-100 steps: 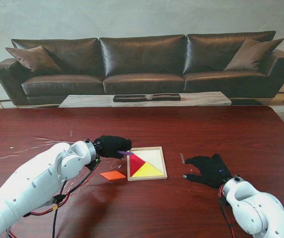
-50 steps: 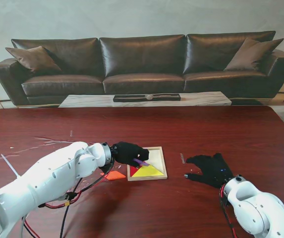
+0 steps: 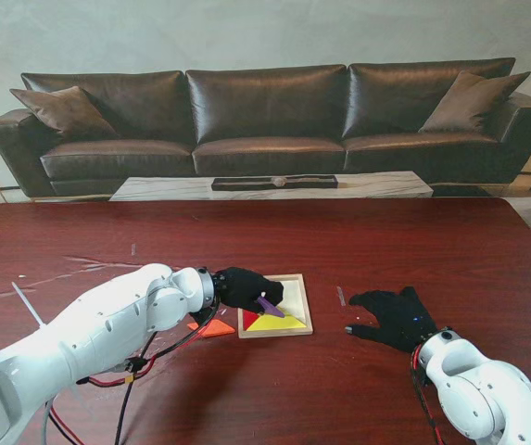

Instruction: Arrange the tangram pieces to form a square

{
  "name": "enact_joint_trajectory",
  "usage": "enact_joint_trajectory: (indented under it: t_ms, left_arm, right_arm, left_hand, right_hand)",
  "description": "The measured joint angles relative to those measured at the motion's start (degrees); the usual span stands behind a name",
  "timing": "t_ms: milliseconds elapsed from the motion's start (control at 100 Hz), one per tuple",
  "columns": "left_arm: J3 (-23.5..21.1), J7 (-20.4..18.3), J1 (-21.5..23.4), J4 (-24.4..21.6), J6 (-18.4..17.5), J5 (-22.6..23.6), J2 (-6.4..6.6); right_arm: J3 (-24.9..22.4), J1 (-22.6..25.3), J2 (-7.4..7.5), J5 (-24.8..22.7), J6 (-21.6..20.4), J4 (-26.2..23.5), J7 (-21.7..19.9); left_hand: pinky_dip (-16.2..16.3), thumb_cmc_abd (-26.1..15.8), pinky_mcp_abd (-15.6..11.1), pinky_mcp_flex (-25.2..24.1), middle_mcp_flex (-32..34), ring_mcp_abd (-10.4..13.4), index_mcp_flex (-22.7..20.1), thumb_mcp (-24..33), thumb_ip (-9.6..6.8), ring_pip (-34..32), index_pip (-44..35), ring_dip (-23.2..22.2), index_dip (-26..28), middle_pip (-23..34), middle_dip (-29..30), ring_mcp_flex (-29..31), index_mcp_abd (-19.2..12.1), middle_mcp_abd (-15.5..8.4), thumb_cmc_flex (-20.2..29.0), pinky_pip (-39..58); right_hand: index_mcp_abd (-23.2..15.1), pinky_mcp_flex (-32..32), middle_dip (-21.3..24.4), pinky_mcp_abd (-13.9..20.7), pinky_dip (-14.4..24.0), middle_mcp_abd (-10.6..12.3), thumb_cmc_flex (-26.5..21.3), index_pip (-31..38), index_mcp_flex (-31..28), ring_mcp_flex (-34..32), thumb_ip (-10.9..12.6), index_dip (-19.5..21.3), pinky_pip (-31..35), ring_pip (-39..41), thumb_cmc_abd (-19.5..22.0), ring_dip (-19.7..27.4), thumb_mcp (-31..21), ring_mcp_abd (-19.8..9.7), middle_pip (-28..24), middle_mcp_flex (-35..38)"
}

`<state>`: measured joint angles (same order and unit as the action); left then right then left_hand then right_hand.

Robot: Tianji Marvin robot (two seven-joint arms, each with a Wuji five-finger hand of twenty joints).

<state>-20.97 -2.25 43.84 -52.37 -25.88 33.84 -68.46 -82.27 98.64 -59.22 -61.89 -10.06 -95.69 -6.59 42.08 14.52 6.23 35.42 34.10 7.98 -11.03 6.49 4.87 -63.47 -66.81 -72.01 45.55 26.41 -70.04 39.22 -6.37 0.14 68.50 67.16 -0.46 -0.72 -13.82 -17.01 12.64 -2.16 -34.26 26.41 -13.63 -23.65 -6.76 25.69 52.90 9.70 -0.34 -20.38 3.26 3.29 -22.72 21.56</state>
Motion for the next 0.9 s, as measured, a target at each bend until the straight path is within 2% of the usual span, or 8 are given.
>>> enact_joint_trajectory:
  t_ms: [210,360,450,560,620,690,760,900]
  left_arm:
    - [1.34,0.2,-0.8,1.43,0.02,-0.73,-0.79]
    - [2.26,0.77,-1.33,2.81,0.22,-1.14,-1.6]
    - [2.82,1.38,-1.6,3.44,0.85,-1.13,-2.05]
    - [3.07,2.88,-1.65,3.79,2.07,-0.04,-2.41]
    - [3.03,2.92,-1.58,3.69,3.09,0.26,-2.44]
    - [2.67,3.62,-1.26,3.43,4.34,1.22,-2.41]
    - [1.78,5.72,-0.55,2.93,5.21,3.3,-2.3]
    - [-0.78,7.42,1.55,0.3,6.44,5.15,-1.32]
  right_arm:
    - [-0.14,0.27,0.0,-0.14,0.02,-0.18,-0.04]
    - [-0.35,0.47,0.0,-0.18,0.0,-0.27,-0.06]
    - [-0.37,0.52,0.0,-0.18,0.01,-0.28,-0.06]
    - [-0.37,0.55,0.0,-0.12,0.02,-0.28,-0.16]
    - [-0.34,0.56,0.0,-0.11,0.02,-0.29,-0.24]
    - [-0.28,0.56,0.0,-0.1,0.02,-0.3,-0.37]
    - [-0.24,0.56,0.0,-0.08,0.05,-0.3,-0.45]
    - [0.06,0.5,0.01,-0.06,0.34,-0.3,-0.49]
  left_hand:
    - [0.01,-2.44,0.92,-1.6,0.0,-1.1,-4.7,-0.46,0.0,3.85,7.73,3.4,-11.07,-3.11,1.64,0.0,0.01,1.16,0.11,0.8]
    - [0.08,-3.95,1.05,-2.41,0.0,-2.79,-6.18,-0.51,-0.07,9.38,12.81,9.48,-13.67,-5.24,4.64,0.02,1.0,2.58,0.66,1.49]
    - [0.09,-4.81,1.34,-2.7,-0.68,-3.96,-6.37,-1.82,-0.68,12.73,17.74,12.7,-14.54,-4.17,10.28,-0.57,2.8,3.12,0.68,1.57]
    - [0.09,-4.87,1.34,-2.96,-8.27,-4.66,-6.39,-2.72,-1.14,17.39,23.73,15.64,-14.55,0.05,25.29,-3.66,5.88,4.9,0.59,1.58]
    - [0.09,-5.43,1.34,-3.47,-11.67,-5.67,-4.98,-3.02,-1.15,18.85,26.93,17.82,-14.6,1.0,30.21,-4.88,8.11,6.06,-1.06,1.58]
    - [0.22,-6.31,1.34,-3.75,-14.08,-5.96,-3.75,-2.98,-1.59,19.68,30.09,18.87,-15.16,0.38,31.94,-5.67,9.41,7.13,-3.19,1.58]
    - [1.26,-6.31,1.34,-4.3,-17.23,-6.29,-2.5,0.17,-1.59,20.63,33.64,20.13,-15.77,-0.94,34.09,-7.33,10.83,7.98,-6.36,1.58]
    - [1.4,-6.31,1.34,-6.26,-21.08,-6.99,-1.06,0.79,-1.6,22.56,35.61,21.43,-16.01,-3.03,35.44,-9.08,11.6,8.76,-6.9,1.58]
  right_hand:
    - [0.0,0.0,0.0,0.0,0.0,0.0,0.0,0.0,0.0,-0.02,0.0,0.0,0.0,0.0,0.0,0.0,0.0,0.0,0.0,0.0]
    - [0.0,0.0,0.0,-0.01,0.0,0.0,0.0,0.0,0.0,-0.61,0.0,-0.01,0.0,0.07,0.0,0.0,0.0,0.0,0.0,0.0]
    - [0.0,0.0,0.0,-0.01,0.0,0.0,0.0,0.0,0.0,-0.61,0.0,-0.01,0.0,0.07,0.0,0.0,0.0,0.0,0.0,0.0]
    - [0.0,0.0,0.0,-0.02,0.0,0.0,0.0,0.0,0.0,-0.61,0.0,-0.01,0.0,0.07,0.0,0.0,0.0,0.0,0.0,0.0]
    - [0.0,0.0,0.0,-0.02,0.0,0.0,0.0,0.0,0.0,-0.61,0.0,-0.03,0.0,0.07,0.0,0.0,0.0,0.01,0.0,0.0]
    - [0.0,0.0,0.0,-0.02,0.0,0.0,0.0,0.0,0.0,-0.61,0.0,-0.03,0.0,0.07,0.0,0.0,0.0,0.01,0.0,0.0]
    - [0.0,0.0,0.0,-0.04,0.0,0.0,0.0,-0.01,0.0,-0.61,0.0,-0.04,0.0,0.07,0.0,0.0,0.0,0.01,0.0,0.0]
    - [0.0,0.0,0.0,-0.05,0.0,-0.15,-0.01,-0.09,0.0,-1.24,0.0,-0.07,0.0,0.24,0.01,-0.06,0.0,0.01,0.01,0.0]
